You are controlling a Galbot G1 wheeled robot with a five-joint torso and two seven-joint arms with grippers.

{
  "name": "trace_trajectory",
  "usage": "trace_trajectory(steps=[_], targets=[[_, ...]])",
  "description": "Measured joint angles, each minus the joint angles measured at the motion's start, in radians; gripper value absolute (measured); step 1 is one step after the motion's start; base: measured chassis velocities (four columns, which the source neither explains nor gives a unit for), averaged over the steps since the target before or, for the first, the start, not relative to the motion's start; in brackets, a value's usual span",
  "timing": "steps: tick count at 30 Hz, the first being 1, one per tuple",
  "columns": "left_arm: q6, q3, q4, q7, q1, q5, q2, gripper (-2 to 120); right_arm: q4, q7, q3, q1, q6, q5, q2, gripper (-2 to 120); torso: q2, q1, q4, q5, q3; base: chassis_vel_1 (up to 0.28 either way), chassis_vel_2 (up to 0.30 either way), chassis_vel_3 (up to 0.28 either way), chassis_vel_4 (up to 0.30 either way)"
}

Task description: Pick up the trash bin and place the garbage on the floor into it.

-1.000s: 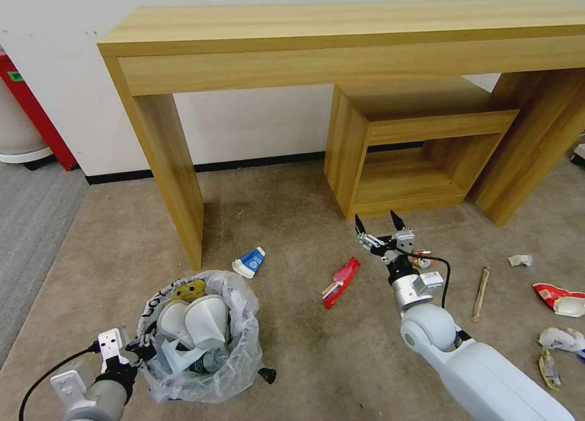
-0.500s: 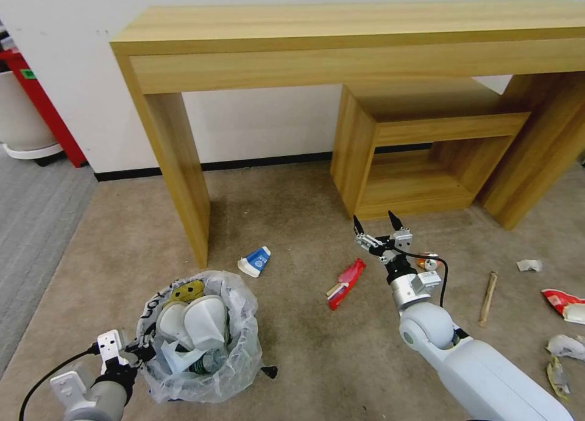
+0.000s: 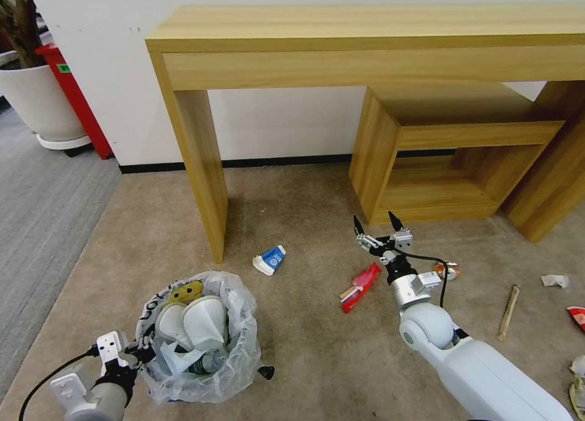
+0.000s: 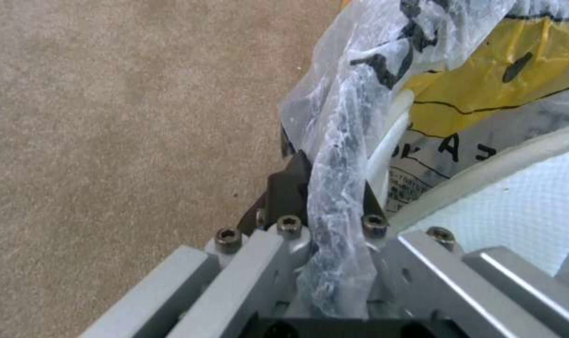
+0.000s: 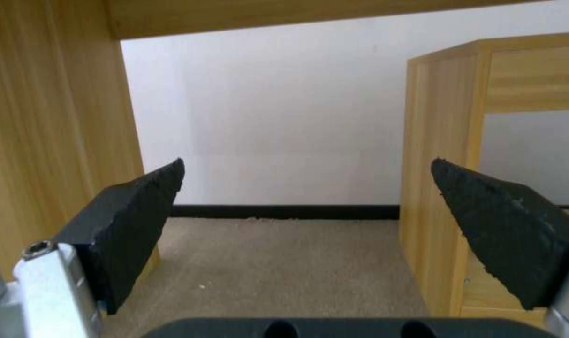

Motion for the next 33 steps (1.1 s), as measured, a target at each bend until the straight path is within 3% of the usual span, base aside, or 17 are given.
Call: trace_trajectory(steps=[33], targets=[[-0.01, 0.0, -0.005, 0.0, 0.009, -0.004, 0.009, 1, 0.013, 0.011, 0.011, -0.014, 0.011, -0.016, 0.002, 100, 0.0, 0.0, 0.0002, 0.0, 0.0, 0.021, 0.022, 0.018, 0.021]])
